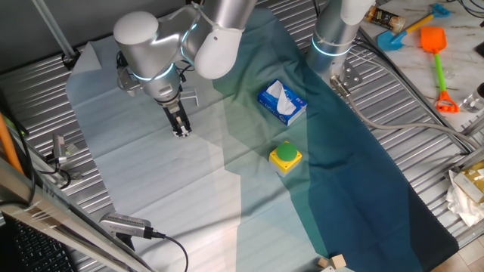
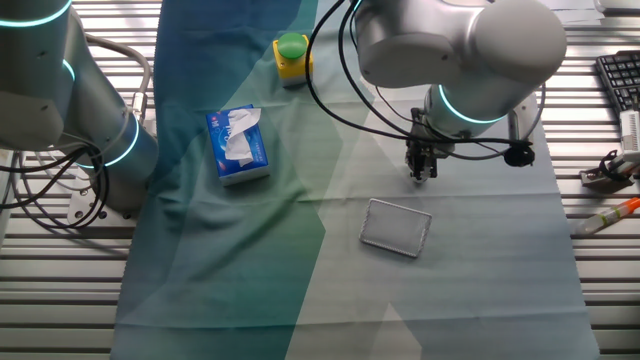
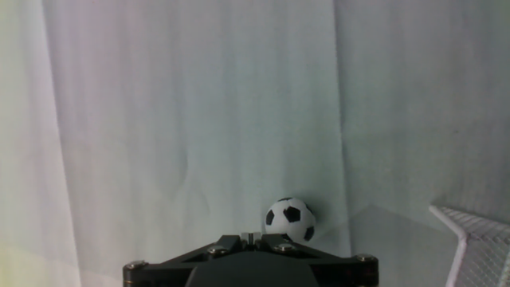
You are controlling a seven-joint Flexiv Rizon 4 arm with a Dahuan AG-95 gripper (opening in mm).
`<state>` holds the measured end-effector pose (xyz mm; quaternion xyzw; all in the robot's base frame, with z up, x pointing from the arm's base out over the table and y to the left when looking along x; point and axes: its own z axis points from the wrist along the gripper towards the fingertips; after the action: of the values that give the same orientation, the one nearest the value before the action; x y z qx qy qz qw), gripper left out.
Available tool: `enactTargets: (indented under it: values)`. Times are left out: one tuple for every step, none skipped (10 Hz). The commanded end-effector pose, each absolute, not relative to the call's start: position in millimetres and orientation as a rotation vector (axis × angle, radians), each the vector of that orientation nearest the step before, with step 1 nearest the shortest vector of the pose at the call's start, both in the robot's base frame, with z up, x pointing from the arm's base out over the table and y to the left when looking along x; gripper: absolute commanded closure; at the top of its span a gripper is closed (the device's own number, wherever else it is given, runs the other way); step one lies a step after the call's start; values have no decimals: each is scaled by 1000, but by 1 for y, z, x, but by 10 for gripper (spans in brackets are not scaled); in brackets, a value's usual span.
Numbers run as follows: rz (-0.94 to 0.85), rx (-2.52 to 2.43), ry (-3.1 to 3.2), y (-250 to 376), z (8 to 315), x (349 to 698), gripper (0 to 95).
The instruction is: Push the soccer ball into the goal
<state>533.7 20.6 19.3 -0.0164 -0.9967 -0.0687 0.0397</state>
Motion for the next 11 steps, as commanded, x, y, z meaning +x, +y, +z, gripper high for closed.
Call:
enactTargets:
  values:
    - [-209, -57, -3041, 21, 19, 534, 950]
    - [-210, -66, -3043, 21, 19, 534, 950]
    - [-208, -85, -3043, 21, 19, 534, 950]
    - [-202, -91, -3042, 21, 19, 534, 950]
    - [-200, -88, -3043, 21, 19, 534, 950]
    - [-201, -78, -3044, 21, 19, 534, 950]
    - [-201, -78, -3044, 21, 19, 534, 950]
    - [-203, -80, -3043, 21, 20, 535, 950]
    - [-203, -82, -3043, 22, 20, 539, 950]
    - [-204, -86, -3042, 23, 21, 543, 950]
    - [-204, -95, -3037, 25, 23, 549, 950]
